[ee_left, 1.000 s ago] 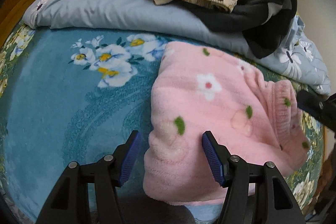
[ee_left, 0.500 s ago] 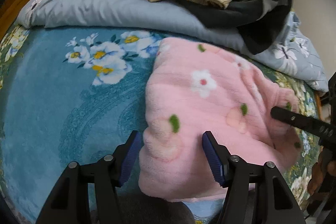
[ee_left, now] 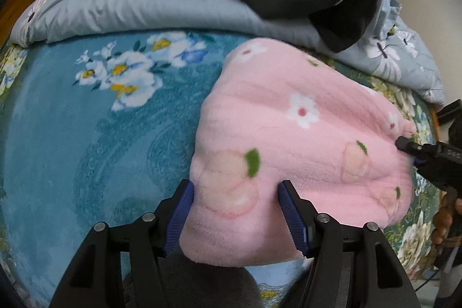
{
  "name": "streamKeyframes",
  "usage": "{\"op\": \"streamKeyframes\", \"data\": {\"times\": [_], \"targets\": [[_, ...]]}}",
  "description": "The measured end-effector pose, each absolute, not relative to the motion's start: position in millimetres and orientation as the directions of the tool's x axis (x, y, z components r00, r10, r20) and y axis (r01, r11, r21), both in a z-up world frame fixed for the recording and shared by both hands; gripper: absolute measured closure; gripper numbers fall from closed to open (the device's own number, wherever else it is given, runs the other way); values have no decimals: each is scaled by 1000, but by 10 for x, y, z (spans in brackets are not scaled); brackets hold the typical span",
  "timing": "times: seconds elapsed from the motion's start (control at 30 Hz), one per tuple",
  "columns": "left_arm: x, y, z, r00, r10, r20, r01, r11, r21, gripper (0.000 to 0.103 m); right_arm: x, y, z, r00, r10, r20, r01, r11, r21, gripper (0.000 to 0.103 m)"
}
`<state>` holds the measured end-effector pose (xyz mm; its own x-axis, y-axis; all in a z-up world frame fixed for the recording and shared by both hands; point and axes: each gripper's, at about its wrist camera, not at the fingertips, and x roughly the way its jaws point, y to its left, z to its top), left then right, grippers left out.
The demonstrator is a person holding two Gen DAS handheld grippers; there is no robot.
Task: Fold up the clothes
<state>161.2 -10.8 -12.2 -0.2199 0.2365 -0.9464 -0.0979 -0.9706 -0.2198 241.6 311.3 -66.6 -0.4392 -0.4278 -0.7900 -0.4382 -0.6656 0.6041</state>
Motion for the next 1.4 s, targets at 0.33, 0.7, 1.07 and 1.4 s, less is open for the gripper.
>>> {"op": "streamKeyframes", "data": {"times": [0.33,0.7,1.07,1.4], "targets": [[1654,-123,-173,-211,228,-951,-85,-973,-214,37,2442,3103,-488,-471,-409,-781,-395,-694,602,49],[1702,-118,-172,-216,226,-950,-88,-973,-211,37,2927,2814,-905,-438,-506,-744,-450,-593,668,43],[1747,-80,-110,-223,244,-944,-111,-968,-224,37,2872,2963,-737,-457,-458,-763,-436,-632,641,70],[1711,-128,257,-349,263,-899,-187,-960,-209,37,2918,2948,-365,-479,-318,-818,-411,-743,529,65]]}}
